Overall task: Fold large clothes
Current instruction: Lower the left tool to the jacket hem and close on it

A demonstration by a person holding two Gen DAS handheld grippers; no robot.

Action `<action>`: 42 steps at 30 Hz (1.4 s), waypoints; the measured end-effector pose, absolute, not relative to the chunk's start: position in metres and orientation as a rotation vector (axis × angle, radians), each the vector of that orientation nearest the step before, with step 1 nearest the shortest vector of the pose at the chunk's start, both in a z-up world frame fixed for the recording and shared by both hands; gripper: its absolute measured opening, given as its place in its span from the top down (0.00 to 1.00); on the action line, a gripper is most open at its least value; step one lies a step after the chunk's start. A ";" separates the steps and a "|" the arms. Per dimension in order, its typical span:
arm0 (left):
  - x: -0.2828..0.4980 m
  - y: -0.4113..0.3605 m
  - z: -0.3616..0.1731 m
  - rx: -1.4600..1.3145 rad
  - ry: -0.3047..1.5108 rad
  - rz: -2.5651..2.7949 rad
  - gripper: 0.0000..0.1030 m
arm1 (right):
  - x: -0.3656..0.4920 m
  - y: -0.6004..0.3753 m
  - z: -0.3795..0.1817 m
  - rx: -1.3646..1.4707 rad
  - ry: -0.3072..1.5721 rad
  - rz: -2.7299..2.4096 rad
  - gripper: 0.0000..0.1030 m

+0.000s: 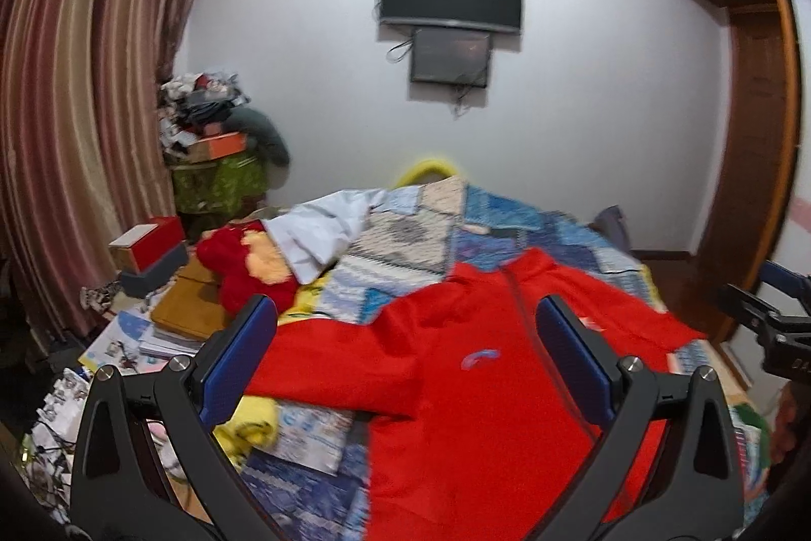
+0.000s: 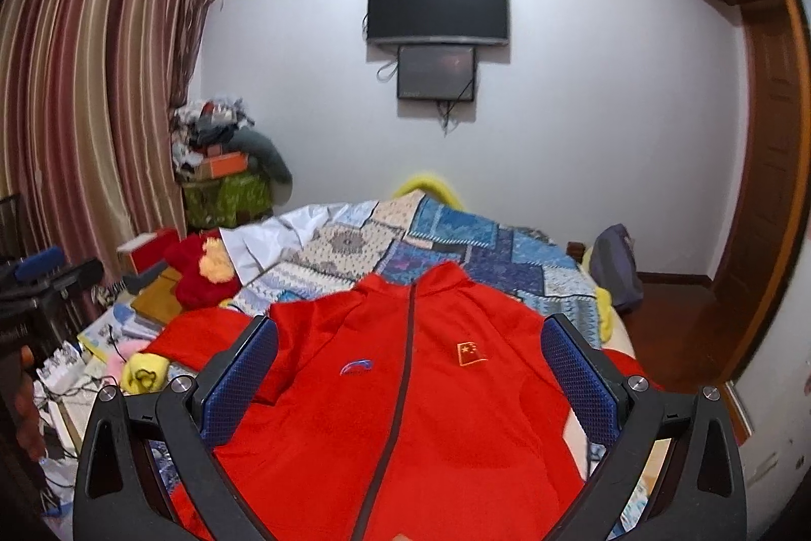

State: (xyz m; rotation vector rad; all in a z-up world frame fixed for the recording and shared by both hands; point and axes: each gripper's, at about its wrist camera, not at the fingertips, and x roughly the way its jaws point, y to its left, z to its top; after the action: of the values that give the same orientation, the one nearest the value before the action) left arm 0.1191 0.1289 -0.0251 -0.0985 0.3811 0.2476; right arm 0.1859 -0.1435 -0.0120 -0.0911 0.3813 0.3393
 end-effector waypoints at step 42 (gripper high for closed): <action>0.310 0.297 -0.163 -0.306 0.834 0.429 0.93 | 0.433 -0.094 -0.188 -0.130 0.988 0.449 0.00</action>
State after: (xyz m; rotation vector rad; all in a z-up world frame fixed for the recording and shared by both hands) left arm 0.3095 0.2968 -0.1628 -0.3062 0.8338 0.4290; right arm 0.4331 -0.0944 -0.1885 -0.1301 0.9884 0.4490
